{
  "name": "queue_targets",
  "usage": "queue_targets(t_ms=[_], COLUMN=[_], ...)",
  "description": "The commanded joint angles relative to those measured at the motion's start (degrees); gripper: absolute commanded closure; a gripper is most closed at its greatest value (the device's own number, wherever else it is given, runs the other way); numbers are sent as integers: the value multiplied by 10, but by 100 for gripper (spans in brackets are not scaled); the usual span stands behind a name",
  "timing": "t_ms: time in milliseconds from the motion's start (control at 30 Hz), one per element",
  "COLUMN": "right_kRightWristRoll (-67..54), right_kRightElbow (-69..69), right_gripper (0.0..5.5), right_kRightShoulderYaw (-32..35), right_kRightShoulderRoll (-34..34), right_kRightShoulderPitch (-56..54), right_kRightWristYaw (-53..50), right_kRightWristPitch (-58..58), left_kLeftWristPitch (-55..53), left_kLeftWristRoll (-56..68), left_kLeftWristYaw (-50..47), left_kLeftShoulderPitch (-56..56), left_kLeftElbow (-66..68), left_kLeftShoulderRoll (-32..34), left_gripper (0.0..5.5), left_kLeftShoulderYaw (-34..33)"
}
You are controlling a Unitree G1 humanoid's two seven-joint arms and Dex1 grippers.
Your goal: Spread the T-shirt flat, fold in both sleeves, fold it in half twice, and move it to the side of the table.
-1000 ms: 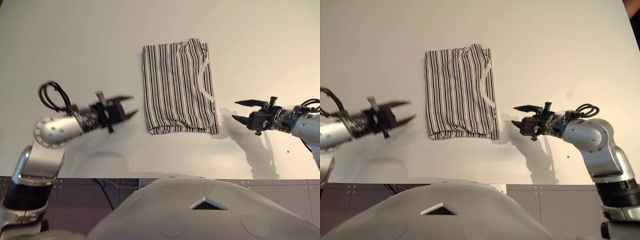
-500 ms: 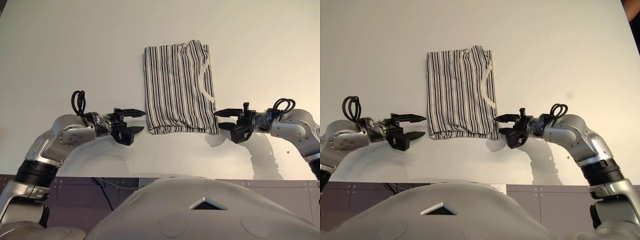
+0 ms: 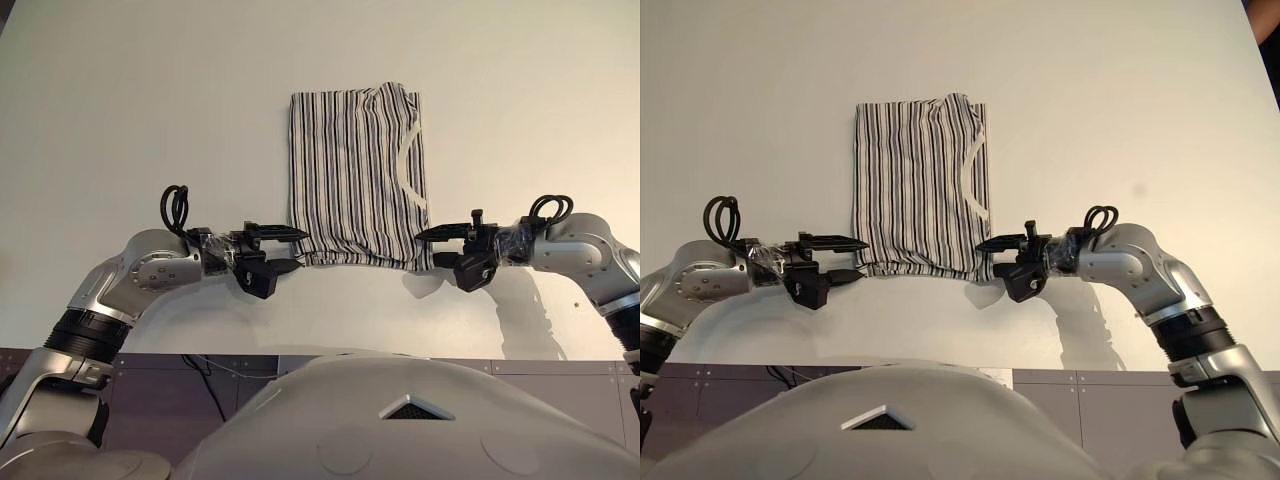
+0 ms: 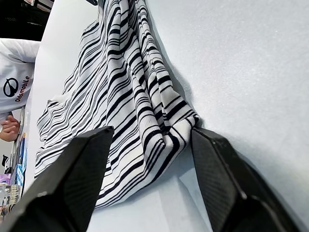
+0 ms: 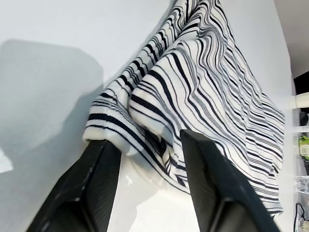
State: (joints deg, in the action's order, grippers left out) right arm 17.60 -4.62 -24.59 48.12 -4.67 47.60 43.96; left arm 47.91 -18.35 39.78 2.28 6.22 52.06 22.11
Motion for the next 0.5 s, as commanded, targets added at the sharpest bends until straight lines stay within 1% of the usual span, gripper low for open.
queue_targets(t_ms=[33, 67, 100, 133, 267, 300, 467, 500], right_kRightWristRoll=[25, 24, 23, 23, 25, 26, 32, 31], right_kRightElbow=[-5, -4, -3, -3, -4, -5, -21, -22], right_gripper=[334, 334, 334, 354, 407, 429, 503, 525], right_kRightShoulderYaw=[-19, -19, -18, -17, -17, -17, -19, -18], right_kRightShoulderRoll=[-17, -19, -20, -21, -25, -26, -34, -35], right_kRightShoulderPitch=[5, 5, 5, 5, 7, 8, 5, 4], right_kRightWristYaw=[-4, -7, -9, -13, -19, -21, -29, -29], right_kRightWristPitch=[-3, -4, -5, -7, -10, -11, -13, -15], left_kLeftWristPitch=[-12, -10, -7, -5, 3, 5, 5, 4], left_kLeftWristRoll=[-68, -69, -69, -69, -71, -73, -77, -76], left_kLeftWristYaw=[23, 21, 20, 20, 15, 14, 5, 4], left_kLeftShoulderPitch=[23, 20, 18, 15, 5, 2, -2, -1], left_kLeftElbow=[49, 53, 57, 63, 82, 86, 98, 99], left_kLeftShoulderRoll=[1, 1, 0, 0, -3, -4, -9, -9], left_gripper=[311, 332, 336, 360, 412, 432, 501, 520], left_kLeftShoulderYaw=[43, 45, 46, 48, 55, 57, 62, 63])
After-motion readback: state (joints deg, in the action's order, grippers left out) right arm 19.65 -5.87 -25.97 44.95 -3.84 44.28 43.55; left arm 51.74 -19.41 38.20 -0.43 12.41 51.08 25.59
